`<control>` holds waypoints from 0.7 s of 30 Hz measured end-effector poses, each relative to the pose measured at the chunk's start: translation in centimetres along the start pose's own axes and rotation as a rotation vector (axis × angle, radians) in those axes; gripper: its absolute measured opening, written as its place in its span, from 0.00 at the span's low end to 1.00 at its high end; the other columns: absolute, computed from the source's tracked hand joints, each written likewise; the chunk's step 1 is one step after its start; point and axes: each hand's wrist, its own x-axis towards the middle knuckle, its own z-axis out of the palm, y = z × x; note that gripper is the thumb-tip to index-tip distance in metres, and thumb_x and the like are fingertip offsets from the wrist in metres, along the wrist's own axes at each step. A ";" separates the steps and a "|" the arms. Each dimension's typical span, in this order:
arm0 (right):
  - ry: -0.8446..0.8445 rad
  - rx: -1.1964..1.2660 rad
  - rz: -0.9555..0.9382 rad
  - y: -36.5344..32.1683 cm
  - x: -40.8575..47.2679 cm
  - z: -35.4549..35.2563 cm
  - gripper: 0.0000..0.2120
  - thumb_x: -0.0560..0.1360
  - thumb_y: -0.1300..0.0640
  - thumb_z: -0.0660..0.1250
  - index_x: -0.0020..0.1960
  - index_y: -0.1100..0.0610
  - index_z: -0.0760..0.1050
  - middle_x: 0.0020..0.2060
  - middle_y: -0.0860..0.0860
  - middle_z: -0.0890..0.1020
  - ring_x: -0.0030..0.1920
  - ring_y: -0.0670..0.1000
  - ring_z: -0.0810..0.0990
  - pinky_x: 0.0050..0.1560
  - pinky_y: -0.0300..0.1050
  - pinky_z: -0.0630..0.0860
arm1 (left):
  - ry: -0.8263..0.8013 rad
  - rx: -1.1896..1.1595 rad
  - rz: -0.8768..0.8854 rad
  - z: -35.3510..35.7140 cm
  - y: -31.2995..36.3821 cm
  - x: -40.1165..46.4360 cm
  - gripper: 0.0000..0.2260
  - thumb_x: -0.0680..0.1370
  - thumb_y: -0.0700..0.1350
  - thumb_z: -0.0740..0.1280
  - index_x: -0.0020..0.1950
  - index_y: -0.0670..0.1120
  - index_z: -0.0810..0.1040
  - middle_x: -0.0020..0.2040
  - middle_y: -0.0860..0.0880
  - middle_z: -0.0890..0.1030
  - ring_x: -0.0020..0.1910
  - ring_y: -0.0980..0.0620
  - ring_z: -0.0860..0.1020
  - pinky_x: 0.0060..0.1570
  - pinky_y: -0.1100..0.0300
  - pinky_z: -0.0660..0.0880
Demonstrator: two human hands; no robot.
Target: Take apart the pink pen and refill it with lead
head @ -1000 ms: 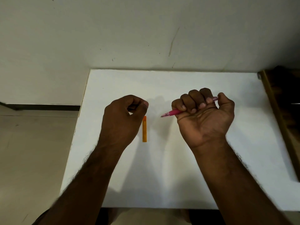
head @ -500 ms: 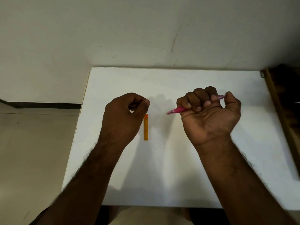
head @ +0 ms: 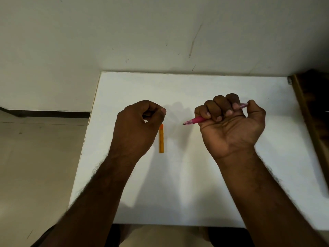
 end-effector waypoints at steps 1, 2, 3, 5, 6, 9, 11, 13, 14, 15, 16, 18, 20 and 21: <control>-0.002 0.002 0.002 0.0 0.0 0.0 0.21 0.80 0.43 0.47 0.35 0.54 0.62 0.28 0.48 0.62 0.28 0.49 0.58 0.34 0.43 0.63 | 0.000 0.003 0.002 0.0 0.0 0.0 0.05 0.77 0.52 0.70 0.43 0.53 0.83 0.38 0.64 0.82 0.42 0.71 0.78 0.41 0.80 0.67; -0.003 0.001 0.002 0.1 0.0 0.0 0.21 0.80 0.43 0.47 0.35 0.54 0.62 0.28 0.48 0.62 0.28 0.49 0.58 0.34 0.44 0.63 | -0.001 0.004 0.003 0.0 0.0 0.0 0.05 0.77 0.52 0.70 0.43 0.53 0.83 0.38 0.64 0.82 0.42 0.71 0.78 0.41 0.81 0.67; -0.004 -0.004 0.000 0.1 0.0 0.0 0.21 0.80 0.43 0.47 0.35 0.54 0.62 0.28 0.48 0.62 0.28 0.49 0.58 0.34 0.44 0.63 | -0.003 0.005 0.003 0.0 0.0 0.0 0.06 0.77 0.52 0.70 0.43 0.53 0.83 0.38 0.64 0.82 0.42 0.71 0.78 0.41 0.81 0.67; -0.004 -0.019 -0.002 0.1 0.0 0.0 0.20 0.80 0.44 0.46 0.35 0.54 0.61 0.27 0.48 0.62 0.28 0.49 0.58 0.34 0.44 0.63 | -0.007 0.006 0.003 0.1 0.0 0.0 0.06 0.77 0.52 0.70 0.43 0.53 0.83 0.38 0.64 0.82 0.42 0.71 0.78 0.41 0.80 0.67; -0.002 -0.024 -0.003 0.0 0.0 0.0 0.20 0.80 0.45 0.46 0.35 0.54 0.61 0.27 0.48 0.62 0.28 0.49 0.58 0.34 0.43 0.63 | -0.010 0.006 0.003 0.1 0.0 0.0 0.06 0.77 0.52 0.70 0.43 0.53 0.83 0.37 0.64 0.82 0.42 0.71 0.78 0.42 0.80 0.67; -0.002 -0.020 0.002 0.0 0.0 0.0 0.20 0.80 0.44 0.46 0.35 0.54 0.61 0.27 0.48 0.62 0.28 0.49 0.58 0.34 0.43 0.63 | -0.018 0.003 0.002 0.1 0.0 0.0 0.06 0.77 0.52 0.70 0.44 0.52 0.83 0.38 0.64 0.82 0.42 0.70 0.78 0.42 0.80 0.68; -0.001 -0.016 0.004 0.0 0.0 -0.1 0.20 0.79 0.43 0.47 0.35 0.54 0.61 0.28 0.48 0.61 0.28 0.49 0.58 0.34 0.43 0.63 | -0.023 -0.002 0.000 0.1 -0.1 0.0 0.06 0.77 0.52 0.70 0.44 0.52 0.83 0.39 0.63 0.83 0.43 0.69 0.78 0.42 0.79 0.69; 0.001 -0.026 0.002 0.0 0.1 -0.1 0.20 0.79 0.44 0.47 0.35 0.54 0.61 0.28 0.48 0.61 0.28 0.49 0.58 0.34 0.43 0.63 | -0.027 -0.003 0.001 0.2 -0.1 0.0 0.06 0.77 0.52 0.70 0.44 0.52 0.83 0.39 0.63 0.83 0.43 0.69 0.78 0.42 0.79 0.69; 0.000 -0.033 0.000 0.0 0.1 0.0 0.19 0.79 0.44 0.48 0.35 0.54 0.61 0.28 0.48 0.61 0.28 0.49 0.58 0.34 0.43 0.63 | -0.029 -0.003 0.002 0.2 -0.1 0.0 0.06 0.77 0.52 0.70 0.44 0.52 0.83 0.39 0.63 0.83 0.43 0.69 0.78 0.42 0.79 0.69; -0.002 -0.037 -0.002 0.0 0.1 0.0 0.17 0.78 0.45 0.49 0.35 0.54 0.61 0.27 0.49 0.62 0.28 0.49 0.58 0.34 0.43 0.63 | -0.031 -0.005 0.002 0.2 -0.1 -0.1 0.06 0.77 0.52 0.70 0.44 0.52 0.83 0.39 0.63 0.83 0.43 0.69 0.78 0.41 0.80 0.68; -0.004 -0.039 -0.004 0.0 0.1 0.0 0.17 0.77 0.46 0.49 0.35 0.54 0.61 0.27 0.49 0.62 0.28 0.49 0.58 0.34 0.43 0.63 | -0.033 -0.006 0.003 0.2 -0.1 -0.1 0.06 0.77 0.52 0.70 0.44 0.52 0.83 0.39 0.63 0.83 0.43 0.69 0.78 0.41 0.80 0.68; -0.004 -0.031 -0.002 0.0 0.1 -0.1 0.18 0.78 0.45 0.48 0.35 0.54 0.61 0.27 0.48 0.62 0.28 0.49 0.58 0.34 0.43 0.63 | -0.038 -0.007 0.005 0.2 -0.1 0.0 0.06 0.77 0.52 0.70 0.44 0.52 0.83 0.39 0.63 0.83 0.43 0.68 0.78 0.42 0.79 0.69; -0.002 -0.021 0.001 0.0 0.1 -0.2 0.20 0.79 0.43 0.47 0.35 0.54 0.61 0.28 0.48 0.62 0.28 0.49 0.58 0.34 0.43 0.63 | -0.044 -0.008 0.005 0.2 -0.2 0.0 0.06 0.77 0.52 0.70 0.44 0.52 0.83 0.39 0.63 0.83 0.43 0.68 0.78 0.42 0.79 0.68; 0.001 -0.020 0.001 0.0 0.1 -0.2 0.21 0.79 0.43 0.47 0.35 0.55 0.62 0.28 0.48 0.62 0.28 0.49 0.59 0.34 0.43 0.63 | -0.047 -0.008 0.005 0.2 -0.2 0.0 0.06 0.77 0.52 0.70 0.44 0.52 0.83 0.39 0.63 0.83 0.43 0.68 0.79 0.42 0.79 0.68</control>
